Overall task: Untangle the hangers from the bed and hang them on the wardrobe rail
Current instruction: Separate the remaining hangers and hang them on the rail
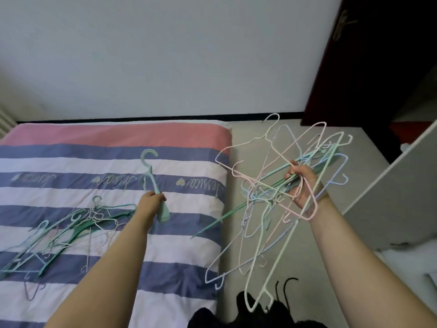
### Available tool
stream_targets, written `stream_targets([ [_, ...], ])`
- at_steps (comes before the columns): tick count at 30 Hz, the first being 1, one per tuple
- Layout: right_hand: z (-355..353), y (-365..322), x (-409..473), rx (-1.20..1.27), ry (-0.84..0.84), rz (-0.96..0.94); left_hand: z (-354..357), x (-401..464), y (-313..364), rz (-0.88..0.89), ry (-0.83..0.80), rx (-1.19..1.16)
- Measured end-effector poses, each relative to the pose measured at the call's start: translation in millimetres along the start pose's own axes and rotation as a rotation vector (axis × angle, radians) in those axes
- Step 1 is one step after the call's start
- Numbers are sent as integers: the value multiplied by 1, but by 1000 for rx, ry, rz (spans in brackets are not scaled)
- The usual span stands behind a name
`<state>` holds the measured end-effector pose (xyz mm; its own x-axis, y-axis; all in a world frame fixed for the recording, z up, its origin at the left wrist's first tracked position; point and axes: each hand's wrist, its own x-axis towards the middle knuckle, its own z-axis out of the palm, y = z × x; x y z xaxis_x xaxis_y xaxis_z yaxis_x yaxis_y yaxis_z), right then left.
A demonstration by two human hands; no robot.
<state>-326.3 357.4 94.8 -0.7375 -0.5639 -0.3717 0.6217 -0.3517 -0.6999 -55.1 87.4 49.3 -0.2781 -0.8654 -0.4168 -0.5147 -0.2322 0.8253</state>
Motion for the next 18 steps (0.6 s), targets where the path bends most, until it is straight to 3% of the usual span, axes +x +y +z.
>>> stream_targets([
  [5,-58,-27,5,-395,182,-42,79,-57,23,-38,-232,-117],
  [10,-150,-61,-1,-672,367,23,154,-128,52,-70,-677,118],
  [13,-205,-81,-16,-661,514,25,203,-158,61,67,-725,484],
  [18,-273,-113,-62,-457,684,-68,316,-212,72,491,-699,932],
])
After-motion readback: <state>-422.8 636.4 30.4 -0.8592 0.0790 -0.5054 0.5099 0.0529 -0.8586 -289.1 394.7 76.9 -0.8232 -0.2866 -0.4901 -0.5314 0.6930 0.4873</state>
